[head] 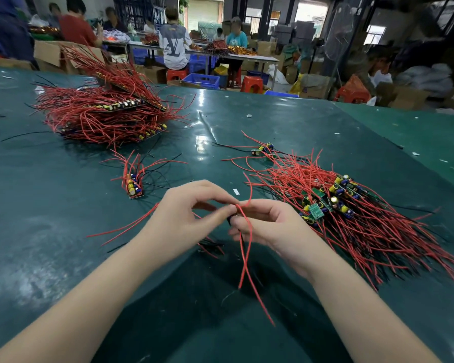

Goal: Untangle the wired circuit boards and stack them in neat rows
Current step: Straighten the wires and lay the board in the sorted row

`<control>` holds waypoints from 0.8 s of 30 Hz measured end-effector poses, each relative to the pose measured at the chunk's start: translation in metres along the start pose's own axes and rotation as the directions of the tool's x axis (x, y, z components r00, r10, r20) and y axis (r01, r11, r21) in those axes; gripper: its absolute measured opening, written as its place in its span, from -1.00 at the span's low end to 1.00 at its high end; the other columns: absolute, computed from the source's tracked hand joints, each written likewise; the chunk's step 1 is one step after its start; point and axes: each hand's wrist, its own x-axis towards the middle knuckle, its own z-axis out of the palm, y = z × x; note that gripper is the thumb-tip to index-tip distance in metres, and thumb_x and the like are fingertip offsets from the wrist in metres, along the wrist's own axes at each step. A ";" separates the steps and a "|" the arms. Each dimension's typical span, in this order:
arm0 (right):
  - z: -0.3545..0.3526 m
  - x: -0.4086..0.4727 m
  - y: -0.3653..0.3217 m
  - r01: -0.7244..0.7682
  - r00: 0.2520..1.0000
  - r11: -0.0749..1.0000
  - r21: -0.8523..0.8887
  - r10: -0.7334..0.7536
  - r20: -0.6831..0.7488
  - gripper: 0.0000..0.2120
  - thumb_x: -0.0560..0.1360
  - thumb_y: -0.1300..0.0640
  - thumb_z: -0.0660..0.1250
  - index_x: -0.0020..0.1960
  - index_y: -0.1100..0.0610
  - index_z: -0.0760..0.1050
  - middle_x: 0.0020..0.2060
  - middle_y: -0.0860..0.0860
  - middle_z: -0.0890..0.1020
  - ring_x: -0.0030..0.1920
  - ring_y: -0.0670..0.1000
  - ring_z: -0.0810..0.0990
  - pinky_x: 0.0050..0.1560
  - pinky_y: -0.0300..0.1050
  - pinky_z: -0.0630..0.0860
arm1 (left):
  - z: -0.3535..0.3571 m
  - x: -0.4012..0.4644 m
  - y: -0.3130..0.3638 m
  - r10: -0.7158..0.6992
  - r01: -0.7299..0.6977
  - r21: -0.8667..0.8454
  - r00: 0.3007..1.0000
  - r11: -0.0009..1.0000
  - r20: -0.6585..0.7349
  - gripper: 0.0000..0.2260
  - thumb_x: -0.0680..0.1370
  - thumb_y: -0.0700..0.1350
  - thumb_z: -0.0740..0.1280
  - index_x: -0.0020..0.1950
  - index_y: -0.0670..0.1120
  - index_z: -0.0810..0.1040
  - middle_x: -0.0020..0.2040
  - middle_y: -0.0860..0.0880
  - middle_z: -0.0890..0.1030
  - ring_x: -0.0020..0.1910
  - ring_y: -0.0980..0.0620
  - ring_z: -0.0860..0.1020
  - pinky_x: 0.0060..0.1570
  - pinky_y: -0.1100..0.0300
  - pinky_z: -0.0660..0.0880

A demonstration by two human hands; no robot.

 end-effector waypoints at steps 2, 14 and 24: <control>-0.001 0.000 0.001 -0.005 1.000 1.000 -0.003 0.005 0.014 -0.83 0.39 0.28 0.46 -0.04 0.13 0.64 -0.23 -0.02 0.69 -0.21 -0.05 0.65 -0.09 -0.16 0.61 | 0.001 0.000 -0.001 0.098 -0.095 0.136 0.995 0.986 -0.014 -0.95 0.50 -0.18 0.41 -0.07 -0.06 0.66 -0.14 0.09 0.63 -0.11 0.14 0.59 -0.07 0.23 0.54; 0.003 0.000 -0.001 -0.038 0.999 0.998 0.050 0.038 0.001 -0.84 0.40 0.32 0.44 -0.09 0.11 0.63 -0.26 0.00 0.69 -0.23 0.02 0.68 -0.04 -0.10 0.64 | 0.011 -0.002 0.003 -0.142 0.137 -0.071 0.987 0.988 -0.071 -0.85 0.60 -0.21 0.27 -0.12 -0.04 0.56 -0.11 0.08 0.67 -0.08 0.19 0.61 0.01 0.24 0.52; 0.007 -0.001 -0.002 -0.094 0.994 0.987 0.127 0.087 0.058 -0.84 0.44 0.40 0.37 -0.08 0.18 0.57 -0.33 -0.02 0.65 -0.30 0.03 0.67 -0.15 -0.14 0.63 | 0.008 0.000 0.011 -0.361 0.308 -0.500 0.932 0.810 -0.011 -0.86 0.46 -0.24 0.41 -0.26 -0.23 0.51 -0.20 0.00 0.59 -0.20 0.18 0.52 -0.09 0.39 0.42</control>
